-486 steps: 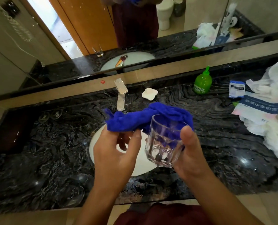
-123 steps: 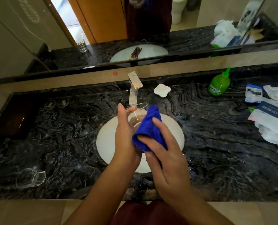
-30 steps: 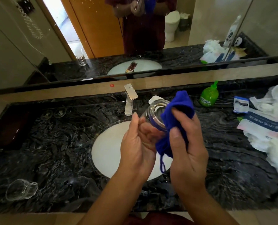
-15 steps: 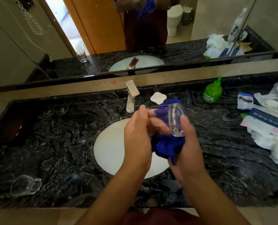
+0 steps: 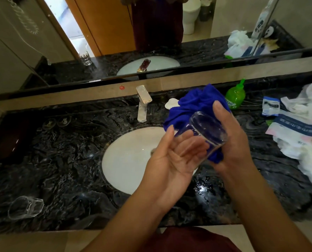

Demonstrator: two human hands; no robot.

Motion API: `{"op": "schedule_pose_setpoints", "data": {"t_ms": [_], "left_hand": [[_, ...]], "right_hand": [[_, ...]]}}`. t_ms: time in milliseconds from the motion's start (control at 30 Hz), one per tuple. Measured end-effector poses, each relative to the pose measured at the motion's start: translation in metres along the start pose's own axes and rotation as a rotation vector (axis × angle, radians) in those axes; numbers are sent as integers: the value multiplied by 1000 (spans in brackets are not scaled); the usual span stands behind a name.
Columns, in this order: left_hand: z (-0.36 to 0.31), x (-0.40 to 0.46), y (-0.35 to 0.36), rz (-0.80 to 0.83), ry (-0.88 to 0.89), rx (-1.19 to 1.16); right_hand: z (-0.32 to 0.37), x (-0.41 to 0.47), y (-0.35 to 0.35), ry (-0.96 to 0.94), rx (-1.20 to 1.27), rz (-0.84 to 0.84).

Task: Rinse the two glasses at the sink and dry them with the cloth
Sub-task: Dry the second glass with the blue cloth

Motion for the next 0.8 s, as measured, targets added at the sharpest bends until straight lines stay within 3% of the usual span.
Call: {"op": "schedule_pose_setpoints", "data": {"t_ms": [267,533,633,800], "left_hand": [[-19,9,-3,-110,93,-187],[-14,8,-5,-11,30,-174],[-20,3,-7,-30,101,-108],[-38,-14,-26,-229,232,-76]], "right_hand": [[-13,-37,17,-189,-6,-229],[10,-71,62,-933,-916,283],[6,-74,75,-1058,-1147,465],[0,-74,94,-1104,-1400,737]]}}
Point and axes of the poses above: each hand's wrist, its own x-axis towards the middle knuckle, its own y-axis out of the palm, z = x × y, the point moved 8 cm from there along x, towards the middle knuckle, and after that the axes turned 14 degrees about -y, right-handed, at the moved point
